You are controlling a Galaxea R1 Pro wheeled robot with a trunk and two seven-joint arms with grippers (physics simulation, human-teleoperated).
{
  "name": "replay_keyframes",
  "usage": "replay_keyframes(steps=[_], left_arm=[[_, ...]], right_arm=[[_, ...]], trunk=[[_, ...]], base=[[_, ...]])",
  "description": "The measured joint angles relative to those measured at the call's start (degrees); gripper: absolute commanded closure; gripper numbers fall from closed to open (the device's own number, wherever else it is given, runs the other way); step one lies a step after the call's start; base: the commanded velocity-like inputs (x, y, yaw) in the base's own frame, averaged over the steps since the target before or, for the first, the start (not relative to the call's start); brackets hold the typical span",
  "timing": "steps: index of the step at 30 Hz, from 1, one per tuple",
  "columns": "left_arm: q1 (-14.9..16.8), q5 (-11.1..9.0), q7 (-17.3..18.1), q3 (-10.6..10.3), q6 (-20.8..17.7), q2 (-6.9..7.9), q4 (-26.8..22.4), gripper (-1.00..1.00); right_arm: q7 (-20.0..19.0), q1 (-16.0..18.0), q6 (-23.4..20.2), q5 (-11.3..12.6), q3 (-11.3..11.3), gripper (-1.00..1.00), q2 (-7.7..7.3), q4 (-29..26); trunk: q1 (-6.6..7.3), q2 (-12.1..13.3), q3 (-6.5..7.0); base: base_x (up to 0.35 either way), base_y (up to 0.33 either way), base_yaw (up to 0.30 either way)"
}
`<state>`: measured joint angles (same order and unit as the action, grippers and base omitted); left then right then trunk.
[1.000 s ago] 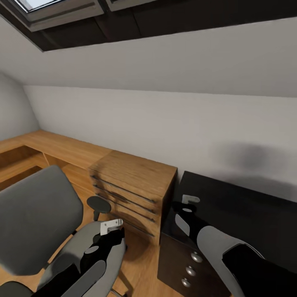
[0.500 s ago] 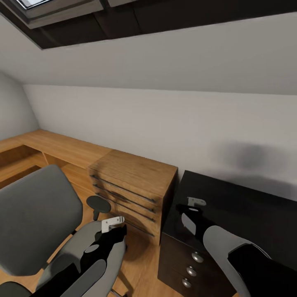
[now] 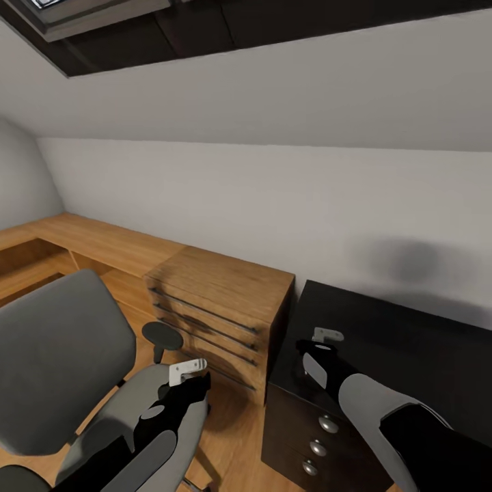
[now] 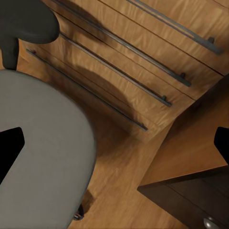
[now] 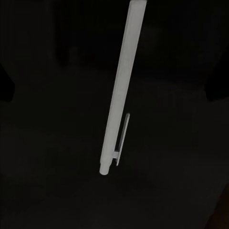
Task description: In the bedroom, organize the workspace by keeping the computer under the desk, ensuring the monitor is on the desk, placing the keyboard on the desk next to the monitor, placing the mouse on the desk next to the keyboard, moving the folder from the swivel chair onto the desk next to the mouse, stacking the notebook on top of the folder with the pen on top of the notebook, and positioning the swivel chair next to the desk.
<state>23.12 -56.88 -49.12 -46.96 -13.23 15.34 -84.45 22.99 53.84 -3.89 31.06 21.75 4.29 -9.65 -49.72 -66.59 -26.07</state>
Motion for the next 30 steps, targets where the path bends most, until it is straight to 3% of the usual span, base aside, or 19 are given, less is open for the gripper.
replay_keyframes(steps=[8, 12, 18, 30], left_arm=[[0.00, 0.00, 0.00, -0.04, 0.00, 0.00, 0.00, -1.00], [0.00, 0.00, 0.00, -0.04, 0.00, 0.00, -0.01, -1.00], [0.00, 0.00, 0.00, -0.04, 0.00, 0.00, 0.01, -1.00], [0.00, 0.00, 0.00, -0.12, 0.00, -0.08, -0.01, -1.00]], right_arm=[[-0.04, 0.00, -1.35, 0.10, -0.13, -1.00, 0.03, -0.03], [-0.07, 0.00, -2.73, 1.41, -0.13, -1.00, 0.04, -0.07], [-0.07, 0.00, -2.92, 1.86, -0.10, -1.00, 0.04, -0.07], [-0.10, 0.02, -2.81, 1.84, -0.01, -1.00, 0.04, -0.12]], trunk=[[-1.32, -2.41, -1.08], [-1.53, -2.79, -1.25], [-2.85, -5.20, -2.33], [-3.95, -7.23, -3.23]], base=[[0.000, 0.000, 0.000], [0.000, 0.000, 0.000], [0.000, 0.000, 0.000], [0.000, 0.000, 0.000]])
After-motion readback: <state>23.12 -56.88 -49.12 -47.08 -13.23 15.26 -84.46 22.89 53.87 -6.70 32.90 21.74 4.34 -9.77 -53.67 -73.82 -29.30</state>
